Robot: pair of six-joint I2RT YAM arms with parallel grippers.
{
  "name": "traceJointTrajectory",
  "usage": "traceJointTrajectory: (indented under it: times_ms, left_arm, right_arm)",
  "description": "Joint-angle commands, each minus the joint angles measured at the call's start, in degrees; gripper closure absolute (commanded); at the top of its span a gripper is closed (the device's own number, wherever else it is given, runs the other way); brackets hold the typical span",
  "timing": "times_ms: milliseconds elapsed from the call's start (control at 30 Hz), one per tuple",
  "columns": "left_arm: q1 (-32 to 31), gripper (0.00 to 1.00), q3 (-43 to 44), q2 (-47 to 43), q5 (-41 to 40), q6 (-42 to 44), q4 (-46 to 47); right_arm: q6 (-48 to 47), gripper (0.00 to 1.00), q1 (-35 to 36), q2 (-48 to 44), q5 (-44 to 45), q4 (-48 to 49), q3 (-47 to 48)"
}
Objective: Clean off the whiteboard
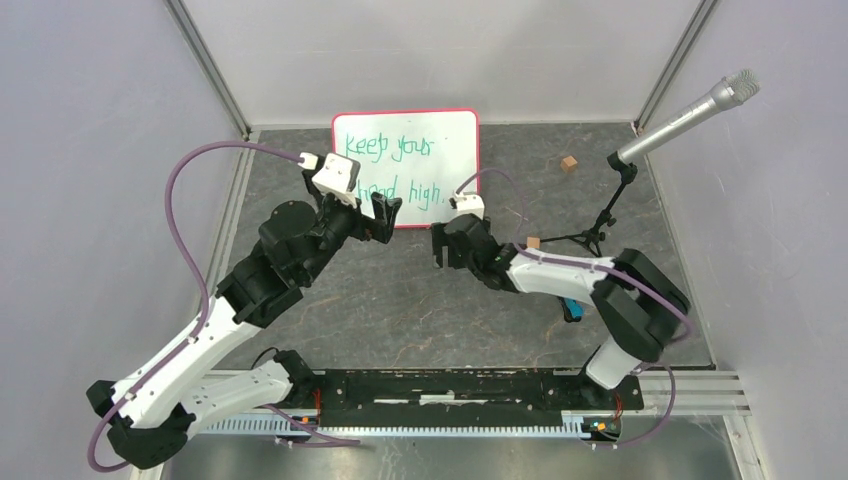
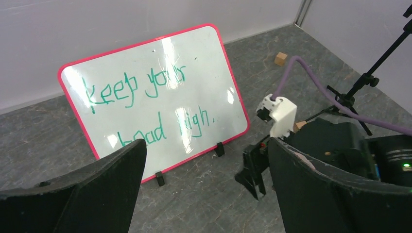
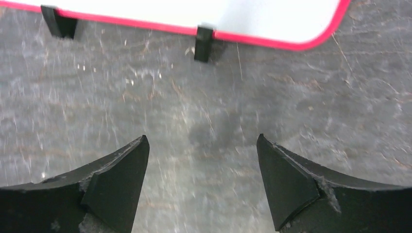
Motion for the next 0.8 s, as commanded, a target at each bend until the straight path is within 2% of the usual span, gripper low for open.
traceJointTrajectory:
  times_ms: [0, 267, 333, 500, 633, 767]
  left_arm:
    - [0.1, 0.00, -0.1, -1.2, -2.3, 3.1, 3.7]
    - [0.1, 0.00, -1.2, -1.1, -3.1, 3.1, 4.6]
    - [0.1, 0.00, -1.3, -1.1, -3.1, 3.1, 4.6]
    - [0.1, 0.00, -1.4, -0.7, -2.3, 2.8, 4.7]
    - [0.1, 0.00, -1.4, -0.4, -2.4, 2.6, 4.7]
    - [0.1, 0.00, -1.4, 0.0, -2.4, 2.6, 4.5]
  right_arm:
    - [4.9, 0.15, 0.4, 7.5, 5.7, 0.9, 7.5]
    - [3.7, 0.22, 0.7, 19.3, 8.2, -0.2, 17.9]
    - [1.7, 0.28, 0.7, 20.8, 8.4, 0.8, 18.9]
    - [0.9, 0.36, 0.2, 23.6, 11.0, 0.9, 20.8]
    - [1.4, 0.40, -0.7, 25.4, 9.9, 1.3, 22.0]
    - [1.3, 0.49, -1.9, 26.8, 8.6, 1.8, 22.7]
